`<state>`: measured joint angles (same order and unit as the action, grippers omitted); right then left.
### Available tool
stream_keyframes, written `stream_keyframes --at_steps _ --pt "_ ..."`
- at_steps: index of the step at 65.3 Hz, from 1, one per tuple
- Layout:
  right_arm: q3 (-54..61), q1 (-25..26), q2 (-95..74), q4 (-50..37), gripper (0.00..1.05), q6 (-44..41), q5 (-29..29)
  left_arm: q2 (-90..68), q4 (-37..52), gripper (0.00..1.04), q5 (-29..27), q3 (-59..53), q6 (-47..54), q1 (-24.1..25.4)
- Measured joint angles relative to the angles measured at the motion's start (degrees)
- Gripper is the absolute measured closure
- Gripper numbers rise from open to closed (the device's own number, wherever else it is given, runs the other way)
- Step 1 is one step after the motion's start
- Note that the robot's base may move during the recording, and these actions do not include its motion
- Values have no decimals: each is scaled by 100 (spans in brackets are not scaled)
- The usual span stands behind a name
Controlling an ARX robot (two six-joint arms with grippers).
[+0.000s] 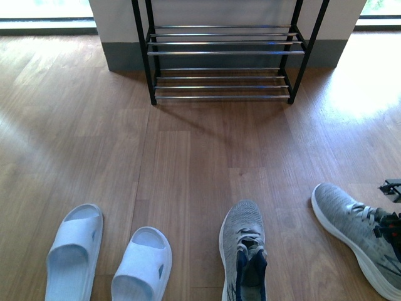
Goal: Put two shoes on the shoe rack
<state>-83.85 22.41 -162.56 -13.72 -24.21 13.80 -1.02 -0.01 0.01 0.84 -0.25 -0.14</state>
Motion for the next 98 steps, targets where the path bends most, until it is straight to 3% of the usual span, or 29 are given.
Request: stream_keyframes --at_steps 24,41,49,98 --pt "3720 79 3696 -2157 100 1727 400 0 0 9 0 0 0 0" --pt "6105 542 7401 -1652 100 2614 1427 0 0 9 0 0 0 0" --pt "6850 308 8891 -1617 100 2914 1366 0 0 9 0 0 0 0" --pt "7012 225 9125 -1617 100 3049 1384 0 0 9 -11 0 0 0"
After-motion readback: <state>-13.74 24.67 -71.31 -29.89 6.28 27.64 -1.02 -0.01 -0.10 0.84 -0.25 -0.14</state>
